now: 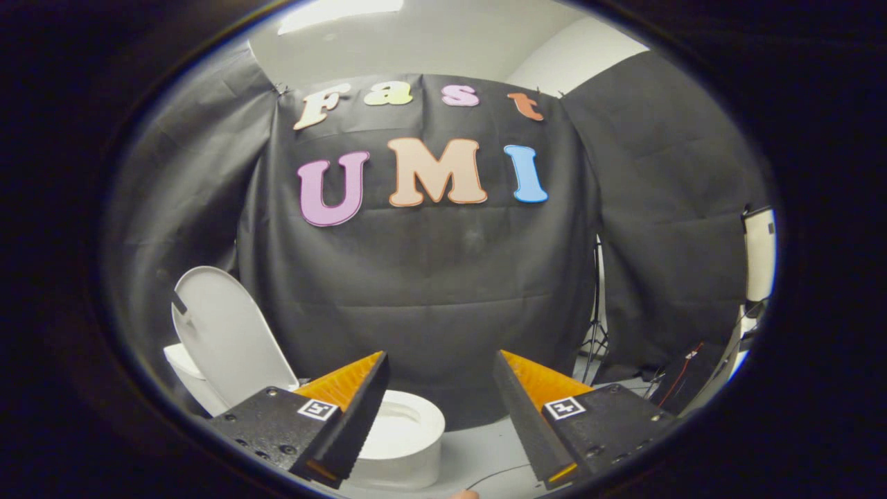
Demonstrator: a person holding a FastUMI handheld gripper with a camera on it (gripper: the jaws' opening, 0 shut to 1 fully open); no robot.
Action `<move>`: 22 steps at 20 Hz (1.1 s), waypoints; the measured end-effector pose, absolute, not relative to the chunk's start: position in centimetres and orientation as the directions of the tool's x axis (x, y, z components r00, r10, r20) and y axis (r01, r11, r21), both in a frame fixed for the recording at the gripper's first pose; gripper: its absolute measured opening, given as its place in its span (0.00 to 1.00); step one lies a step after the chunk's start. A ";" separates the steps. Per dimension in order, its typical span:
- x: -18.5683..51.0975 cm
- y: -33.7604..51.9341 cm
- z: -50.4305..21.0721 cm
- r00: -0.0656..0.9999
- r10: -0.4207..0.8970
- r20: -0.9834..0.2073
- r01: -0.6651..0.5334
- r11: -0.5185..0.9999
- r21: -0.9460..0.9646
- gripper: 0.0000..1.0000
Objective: Open the toilet lid.
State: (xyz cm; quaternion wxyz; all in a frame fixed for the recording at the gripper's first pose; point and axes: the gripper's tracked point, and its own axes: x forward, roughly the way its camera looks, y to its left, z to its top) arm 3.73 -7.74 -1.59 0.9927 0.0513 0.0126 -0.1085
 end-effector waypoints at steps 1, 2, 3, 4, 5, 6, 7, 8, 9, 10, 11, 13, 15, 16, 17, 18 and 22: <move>3.6 -7.8 -1.6 0.976 -0.216 -0.037 0.218 0.970 0.103 0.93; 3.7 -7.8 -1.7 0.976 -0.217 -0.037 0.219 0.970 0.104 0.92; 3.7 -7.8 -1.8 0.975 -0.220 -0.038 0.223 0.969 0.104 0.92; 3.8 -7.9 -2.0 0.975 -0.219 -0.041 0.222 0.969 0.106 0.92; 3.9 -7.8 -2.0 0.976 -0.215 -0.041 0.218 0.970 0.108 0.93; 4.1 -7.8 -1.9 0.976 -0.214 -0.042 0.218 0.970 0.109 0.93; 4.1 -7.7 -2.0 0.976 -0.214 -0.042 0.217 0.970 0.109 0.93; 4.1 -7.9 -2.1 0.976 -0.215 -0.043 0.219 0.970 0.109 0.93; 4.0 -7.9 -2.1 0.976 -0.215 -0.044 0.219 0.970 0.110 0.93; 4.0 -7.9 -2.2 0.975 -0.215 -0.045 0.219 0.969 0.111 0.93; 4.1 -7.9 -2.2 0.975 -0.215 -0.047 0.219 0.969 0.112 0.93; 4.1 -7.9 -2.3 0.976 -0.214 -0.051 0.218 0.969 0.114 0.93; 4.1 -7.9 -2.5 0.976 -0.212 -0.057 0.218 0.969 0.115 0.93; 4.2 -7.9 -2.6 0.976 -0.211 -0.060 0.217 0.969 0.115 0.93; 4.3 -7.9 -2.7 0.976 -0.209 -0.063 0.215 0.970 0.114 0.93; 4.4 -7.8 -2.7 0.976 -0.207 -0.066 0.213 0.971 0.113 0.93; 4.6 -7.5 -2.9 0.978 -0.194 -0.074 0.201 0.973 0.109 0.93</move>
